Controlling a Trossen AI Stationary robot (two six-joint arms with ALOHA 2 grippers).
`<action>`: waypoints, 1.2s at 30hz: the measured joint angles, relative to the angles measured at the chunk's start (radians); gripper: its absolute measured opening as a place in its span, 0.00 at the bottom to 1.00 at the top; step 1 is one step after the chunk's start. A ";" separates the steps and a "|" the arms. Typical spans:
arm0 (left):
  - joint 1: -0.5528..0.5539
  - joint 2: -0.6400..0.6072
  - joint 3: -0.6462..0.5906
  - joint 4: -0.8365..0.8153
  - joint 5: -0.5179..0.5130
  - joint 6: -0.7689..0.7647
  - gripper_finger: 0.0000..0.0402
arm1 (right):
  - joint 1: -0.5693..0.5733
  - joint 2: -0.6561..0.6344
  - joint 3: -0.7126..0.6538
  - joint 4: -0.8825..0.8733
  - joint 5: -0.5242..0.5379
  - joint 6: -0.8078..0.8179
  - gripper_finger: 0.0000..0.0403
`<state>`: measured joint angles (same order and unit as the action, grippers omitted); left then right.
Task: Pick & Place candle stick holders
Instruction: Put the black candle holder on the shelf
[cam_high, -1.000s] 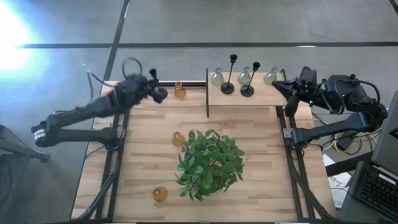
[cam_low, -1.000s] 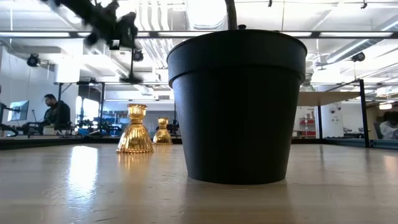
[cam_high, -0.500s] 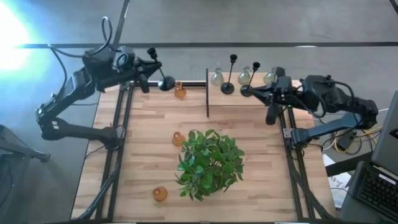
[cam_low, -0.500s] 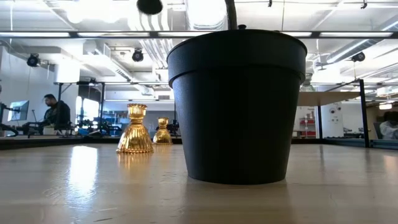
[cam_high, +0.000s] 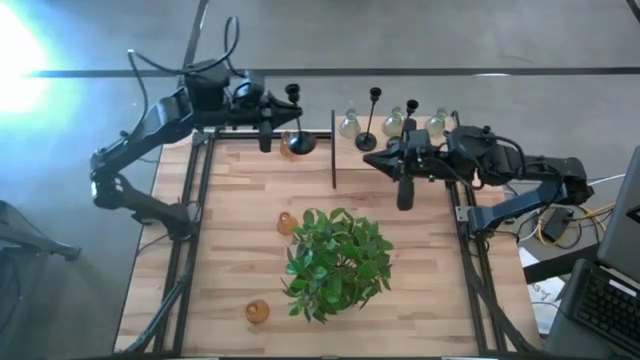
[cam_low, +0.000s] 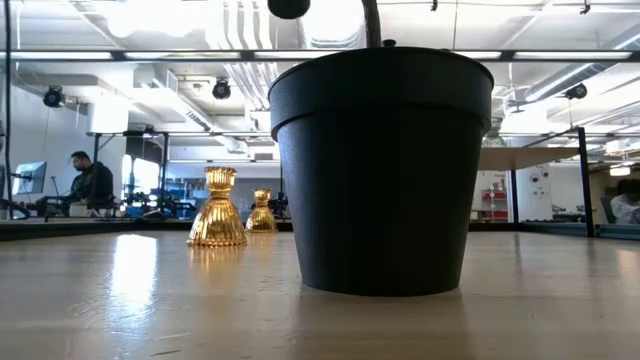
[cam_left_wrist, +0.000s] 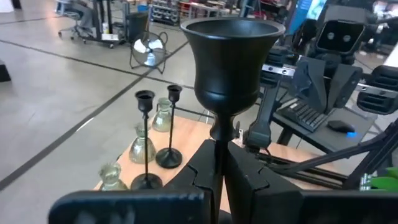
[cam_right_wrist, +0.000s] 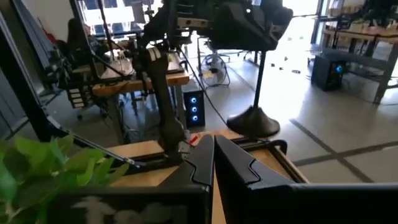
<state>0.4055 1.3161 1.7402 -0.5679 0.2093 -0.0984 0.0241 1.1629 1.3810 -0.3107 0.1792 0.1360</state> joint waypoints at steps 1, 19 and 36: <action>-0.005 0.015 0.010 0.006 0.009 0.005 0.04 | 0.000 0.009 0.009 0.000 0.001 0.000 0.02; -0.092 0.219 0.208 0.062 0.166 0.074 0.04 | -0.011 0.159 0.187 -0.017 0.127 -0.171 0.39; -0.115 0.265 0.220 0.185 0.292 0.052 0.04 | -0.019 0.261 0.300 -0.015 0.138 -0.179 0.34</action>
<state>0.2909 1.5810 1.9602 -0.3825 0.5018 -0.0467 0.0055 1.4237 1.6814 -0.3257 0.3176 -0.0426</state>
